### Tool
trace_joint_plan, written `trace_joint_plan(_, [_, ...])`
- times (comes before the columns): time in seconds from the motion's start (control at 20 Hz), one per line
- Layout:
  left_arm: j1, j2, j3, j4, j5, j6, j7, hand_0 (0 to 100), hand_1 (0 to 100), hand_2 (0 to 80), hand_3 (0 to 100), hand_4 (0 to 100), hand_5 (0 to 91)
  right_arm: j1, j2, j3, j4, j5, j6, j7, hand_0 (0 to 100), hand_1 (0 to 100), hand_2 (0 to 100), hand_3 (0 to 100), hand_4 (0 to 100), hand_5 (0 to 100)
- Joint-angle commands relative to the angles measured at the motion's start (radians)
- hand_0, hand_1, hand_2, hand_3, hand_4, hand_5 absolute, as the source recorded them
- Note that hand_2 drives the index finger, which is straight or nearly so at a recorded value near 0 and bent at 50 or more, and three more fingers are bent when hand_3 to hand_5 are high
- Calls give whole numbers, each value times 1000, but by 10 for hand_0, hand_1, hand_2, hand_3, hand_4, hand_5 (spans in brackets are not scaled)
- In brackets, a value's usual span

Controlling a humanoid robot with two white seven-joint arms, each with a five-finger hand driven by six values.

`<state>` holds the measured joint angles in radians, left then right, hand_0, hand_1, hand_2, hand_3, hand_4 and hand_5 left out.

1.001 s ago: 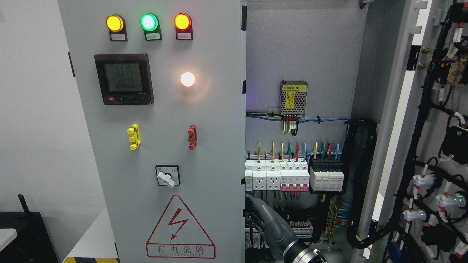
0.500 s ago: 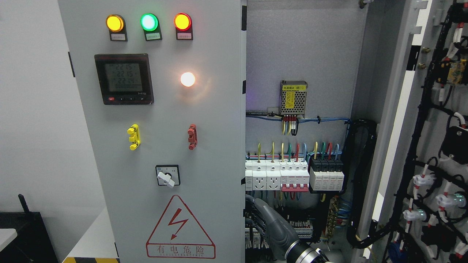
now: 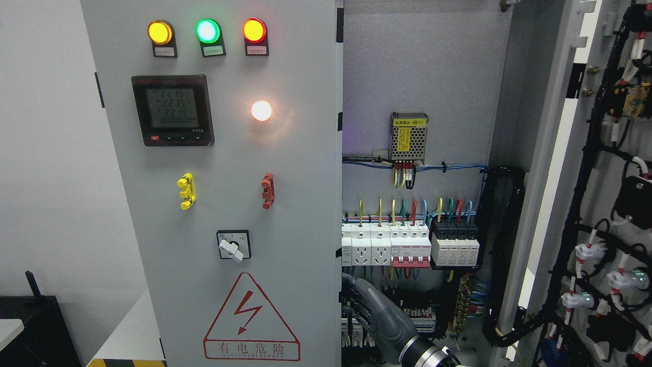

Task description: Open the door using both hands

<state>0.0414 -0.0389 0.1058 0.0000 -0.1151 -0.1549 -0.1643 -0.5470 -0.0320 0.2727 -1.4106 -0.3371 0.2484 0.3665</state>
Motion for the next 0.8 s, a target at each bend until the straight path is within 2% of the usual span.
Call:
trace_joint_plan(0.0, [0,-1,0,15,0,0,0,0,0,0,0,0,0,-7,-5,-1,1,0,0,5,382,0,0,0,0,0])
trace_joint_plan(0.75, [0,1,0,15,0,0,0,0,0,0,0,0,0,-16,-3,3,2,-14,2,6,383,0,0,0,0,0])
